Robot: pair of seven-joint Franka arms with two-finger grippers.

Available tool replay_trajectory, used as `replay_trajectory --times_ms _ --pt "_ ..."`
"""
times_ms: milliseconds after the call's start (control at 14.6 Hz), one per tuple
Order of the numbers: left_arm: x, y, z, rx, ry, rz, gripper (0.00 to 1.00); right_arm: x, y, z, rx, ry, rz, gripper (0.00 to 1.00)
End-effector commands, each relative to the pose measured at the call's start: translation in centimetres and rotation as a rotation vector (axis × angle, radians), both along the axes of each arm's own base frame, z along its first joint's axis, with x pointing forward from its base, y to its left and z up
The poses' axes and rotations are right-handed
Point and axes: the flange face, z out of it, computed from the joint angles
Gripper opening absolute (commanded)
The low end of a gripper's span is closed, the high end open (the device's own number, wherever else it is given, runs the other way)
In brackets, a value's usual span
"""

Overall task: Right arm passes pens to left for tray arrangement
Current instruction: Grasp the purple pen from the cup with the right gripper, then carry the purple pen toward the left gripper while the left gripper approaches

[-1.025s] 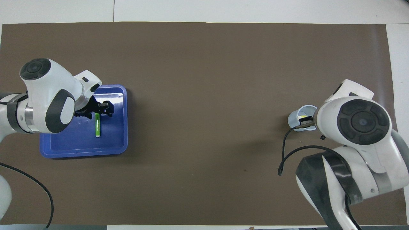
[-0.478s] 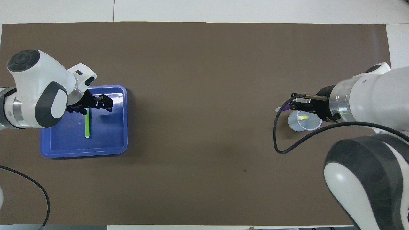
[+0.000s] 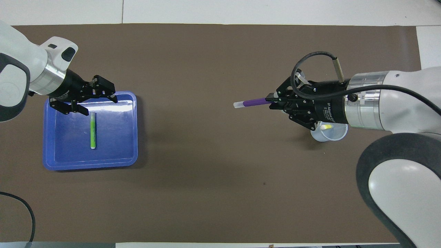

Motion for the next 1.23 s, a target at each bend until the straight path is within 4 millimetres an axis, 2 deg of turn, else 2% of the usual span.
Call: replay_trajectory --times_ms 0,137,273,410,615,888,1025,1162 --pt "-1.9 -1.8 4.2 -0.084 0.057 0.253 1.0 -0.1 2.7 0.9 0.144 0.066 -0.104 0.0" --pt "-2.9 -2.8 7.0 -0.126 0.089 0.429 1.0 -0.5 5.0 0.4 0.208 0.122 -0.128 0.0" --pt "-3.7 -4.1 8.9 -0.16 0.134 0.571 1.0 -0.7 6.9 -0.4 0.261 0.184 -0.142 0.0" --pt "-4.3 -4.5 11.0 -0.181 0.158 0.721 1.0 -0.5 8.7 -0.9 0.303 0.261 -0.162 0.0" --pt "-6.2 -7.7 13.7 -0.172 0.213 0.935 1.0 0.5 10.9 -1.0 0.342 0.359 -0.197 0.0" --pt "-8.3 -13.5 13.7 -0.143 0.295 1.149 1.0 0.6 12.7 -1.1 0.362 0.413 -0.221 0.0" --pt "-9.4 -15.0 13.0 -0.141 0.309 1.208 1.0 0.2 13.4 -1.2 0.361 0.417 -0.219 0.0" --pt "-10.5 -15.6 12.1 -0.113 0.29 1.217 1.0 0.2 13.5 -1.2 0.356 0.413 -0.216 0.0"
